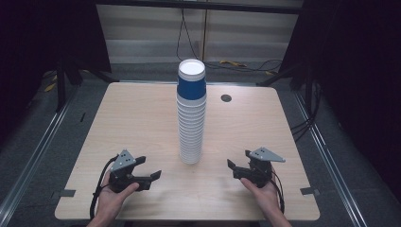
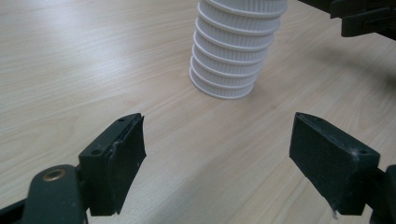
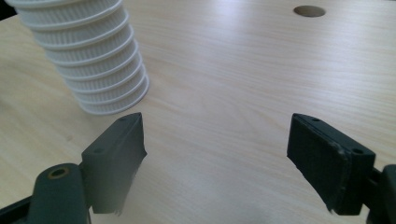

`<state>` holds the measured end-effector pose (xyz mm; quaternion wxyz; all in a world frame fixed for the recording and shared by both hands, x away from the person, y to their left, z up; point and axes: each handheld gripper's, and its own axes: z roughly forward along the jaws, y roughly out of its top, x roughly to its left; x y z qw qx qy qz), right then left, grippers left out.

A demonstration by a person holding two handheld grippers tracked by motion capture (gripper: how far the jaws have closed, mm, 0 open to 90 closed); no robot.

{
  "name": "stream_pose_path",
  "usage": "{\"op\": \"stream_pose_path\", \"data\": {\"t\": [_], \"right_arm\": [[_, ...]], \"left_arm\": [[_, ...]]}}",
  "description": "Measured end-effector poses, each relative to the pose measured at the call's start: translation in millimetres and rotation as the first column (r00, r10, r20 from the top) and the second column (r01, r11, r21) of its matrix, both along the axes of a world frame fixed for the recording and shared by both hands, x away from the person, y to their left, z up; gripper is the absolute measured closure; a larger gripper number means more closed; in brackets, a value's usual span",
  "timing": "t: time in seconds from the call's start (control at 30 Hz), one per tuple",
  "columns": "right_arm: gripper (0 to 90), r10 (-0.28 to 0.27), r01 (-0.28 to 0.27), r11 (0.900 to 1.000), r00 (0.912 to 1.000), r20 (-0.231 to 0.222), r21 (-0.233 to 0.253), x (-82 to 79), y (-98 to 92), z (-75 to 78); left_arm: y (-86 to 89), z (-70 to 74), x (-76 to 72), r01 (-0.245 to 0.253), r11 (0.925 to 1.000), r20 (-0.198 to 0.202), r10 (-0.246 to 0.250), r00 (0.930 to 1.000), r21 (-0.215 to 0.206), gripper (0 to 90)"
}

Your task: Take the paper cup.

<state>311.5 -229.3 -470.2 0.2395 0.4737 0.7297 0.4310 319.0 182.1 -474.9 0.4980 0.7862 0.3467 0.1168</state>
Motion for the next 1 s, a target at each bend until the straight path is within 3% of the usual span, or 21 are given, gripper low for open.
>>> {"op": "stream_pose_path", "data": {"t": [0.2, 0.37, 0.6, 0.7, 0.83, 0.87, 1.0], "right_arm": [[18.7, 0.025, -0.025, 1.000, 0.9997, 0.009, 0.007, -1.5, 0.3, 1.1], [20.4, 0.053, -0.054, 0.998, 0.9985, 0.011, 0.038, -2.2, 1.3, 3.4], [22.3, 0.092, -0.095, 0.994, 0.9944, 0.052, 0.057, -3.8, 8.8, 11.4], [22.1, 0.121, -0.123, 0.991, 0.9920, 0.036, 0.061, -2.5, 11.0, 16.1], [21.3, 0.147, -0.152, 0.985, 0.9869, 0.066, 0.080, -2.2, 13.5, 25.8], [20.7, 0.148, -0.157, 0.982, 0.9847, 0.091, 0.101, -2.3, 14.5, 31.4], [19.6, 0.165, -0.176, 0.978, 0.9810, 0.103, 0.108, -0.1, 17.9, 42.0]], "left_arm": [[0.2, 0.2, -0.4, -0.004, 1.0000, -0.001, 0.004, 1.0000, -0.007, 18.1], [-3.1, -1.2, -0.8, 0.010, 0.9998, -0.002, -0.010, 0.9999, 0.018, 18.1], [-6.2, -2.5, -1.8, 0.036, 0.9992, -0.012, -0.036, 0.9993, 0.014, 18.4], [-7.0, -2.7, -2.3, 0.042, 0.9990, -0.017, -0.042, 0.9990, 0.016, 18.0], [-7.7, -4.7, -2.3, 0.064, 0.9979, -0.037, -0.063, 0.9973, 0.012, 15.9], [-7.7, -4.8, -2.1, 0.062, 0.9980, -0.041, -0.061, 0.9973, 0.016, 15.8], [-7.7, -3.1, -2.0, 0.060, 0.9980, -0.021, -0.060, 0.9980, 0.020, 15.8]]}}
